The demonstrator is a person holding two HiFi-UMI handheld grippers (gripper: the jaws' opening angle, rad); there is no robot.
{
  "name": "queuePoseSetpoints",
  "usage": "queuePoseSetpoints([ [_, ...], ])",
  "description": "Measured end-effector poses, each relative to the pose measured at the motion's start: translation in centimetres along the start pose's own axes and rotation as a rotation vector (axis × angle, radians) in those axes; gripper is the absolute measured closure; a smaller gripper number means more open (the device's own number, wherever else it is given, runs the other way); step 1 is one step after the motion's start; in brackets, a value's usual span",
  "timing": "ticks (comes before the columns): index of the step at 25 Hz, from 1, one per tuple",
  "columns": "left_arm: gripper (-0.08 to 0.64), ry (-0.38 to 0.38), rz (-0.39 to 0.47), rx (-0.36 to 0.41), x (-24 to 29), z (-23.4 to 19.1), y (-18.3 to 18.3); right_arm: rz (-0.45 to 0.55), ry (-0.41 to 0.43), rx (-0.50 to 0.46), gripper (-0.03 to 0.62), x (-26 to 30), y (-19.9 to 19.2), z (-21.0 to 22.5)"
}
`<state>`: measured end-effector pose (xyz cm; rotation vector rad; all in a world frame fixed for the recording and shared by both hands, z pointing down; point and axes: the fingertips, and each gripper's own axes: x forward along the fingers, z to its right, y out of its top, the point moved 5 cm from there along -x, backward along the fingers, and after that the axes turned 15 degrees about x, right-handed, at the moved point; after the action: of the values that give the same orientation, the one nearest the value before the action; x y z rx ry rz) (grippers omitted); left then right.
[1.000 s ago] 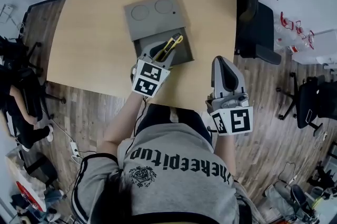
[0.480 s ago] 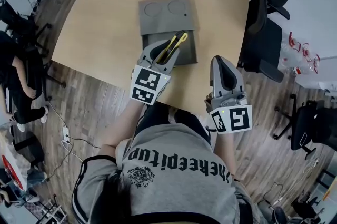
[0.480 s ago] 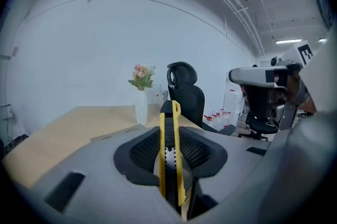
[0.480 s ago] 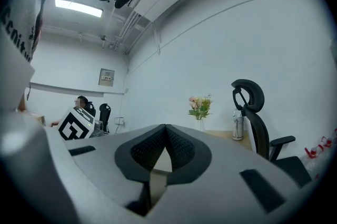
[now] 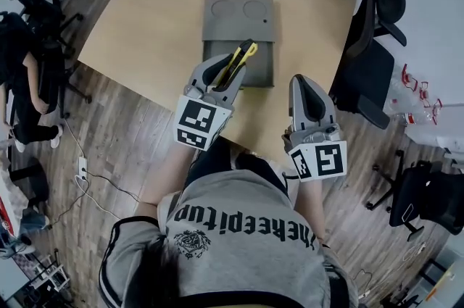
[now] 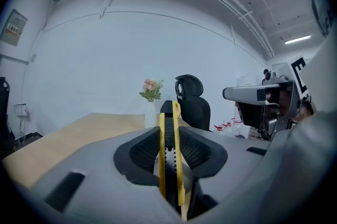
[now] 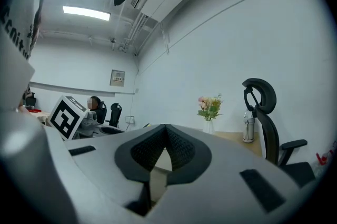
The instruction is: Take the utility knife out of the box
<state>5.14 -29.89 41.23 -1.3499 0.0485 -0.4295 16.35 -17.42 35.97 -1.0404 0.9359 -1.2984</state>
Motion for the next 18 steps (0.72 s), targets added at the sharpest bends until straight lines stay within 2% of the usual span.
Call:
queuePoseSetpoints([
  [18,0.434,0.267,0.071,-0.025,-6.0,1.2,1.7,-0.028,0.144,-0.036,0.586,-1.6,0.0,-0.7],
])
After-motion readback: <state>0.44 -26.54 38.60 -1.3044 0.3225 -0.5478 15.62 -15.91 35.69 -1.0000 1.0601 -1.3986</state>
